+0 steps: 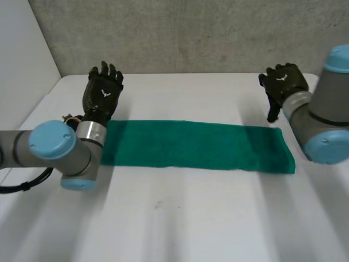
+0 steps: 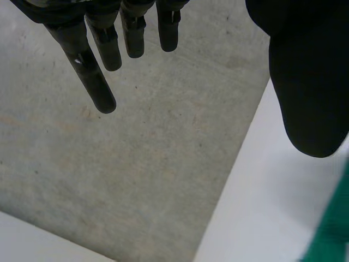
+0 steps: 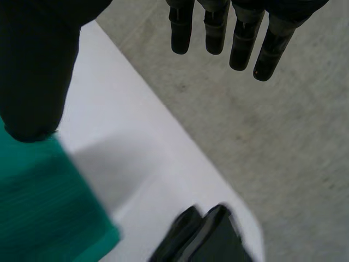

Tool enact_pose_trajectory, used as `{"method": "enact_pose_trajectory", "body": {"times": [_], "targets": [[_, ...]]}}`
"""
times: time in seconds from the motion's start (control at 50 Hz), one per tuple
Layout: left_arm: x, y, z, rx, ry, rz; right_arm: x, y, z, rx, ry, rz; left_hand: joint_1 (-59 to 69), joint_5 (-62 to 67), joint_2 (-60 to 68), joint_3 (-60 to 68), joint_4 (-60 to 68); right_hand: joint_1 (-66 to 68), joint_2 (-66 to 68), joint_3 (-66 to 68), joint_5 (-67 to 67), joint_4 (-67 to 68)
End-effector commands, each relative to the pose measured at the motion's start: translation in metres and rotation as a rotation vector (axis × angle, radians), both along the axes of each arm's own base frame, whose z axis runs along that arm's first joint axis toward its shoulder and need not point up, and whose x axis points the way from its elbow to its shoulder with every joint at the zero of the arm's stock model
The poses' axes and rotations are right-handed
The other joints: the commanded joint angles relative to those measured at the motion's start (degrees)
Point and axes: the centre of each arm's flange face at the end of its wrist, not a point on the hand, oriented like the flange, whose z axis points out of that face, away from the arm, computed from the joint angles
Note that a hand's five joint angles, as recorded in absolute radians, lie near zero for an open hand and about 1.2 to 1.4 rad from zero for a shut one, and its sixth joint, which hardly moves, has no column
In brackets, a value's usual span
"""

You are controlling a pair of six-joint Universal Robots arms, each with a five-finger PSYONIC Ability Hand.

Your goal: Fold the laundry.

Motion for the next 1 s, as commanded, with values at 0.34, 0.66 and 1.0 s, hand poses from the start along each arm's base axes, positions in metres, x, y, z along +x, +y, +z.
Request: {"method": "enact_pose_trajectory", "body": {"times": [0.34,0.66,1.0], "targets": [[0.036,0.079,0.001,0.565,0.364,-0.006,-0.059,0.042,-0.086,0.373,-0.138,-0.002,-0.01,-1.93,-0.93,-1.51,-18.45,21.88,20.80,21.29,19.95,20.02],[0.037,0.079,0.000,0.566,0.363,-0.001,-0.072,0.026,-0.105,0.314,-0.007,-0.009,-0.18,-2.10,-1.10,-1.67,-18.62,68.59,67.52,68.00,66.66,66.73],[0.039,0.078,0.002,0.565,0.365,0.005,-0.170,0.009,-0.034,0.094,0.223,-0.218,-0.18,-2.10,-1.10,-1.68,-18.62,68.59,67.52,68.00,66.66,66.73]]}}
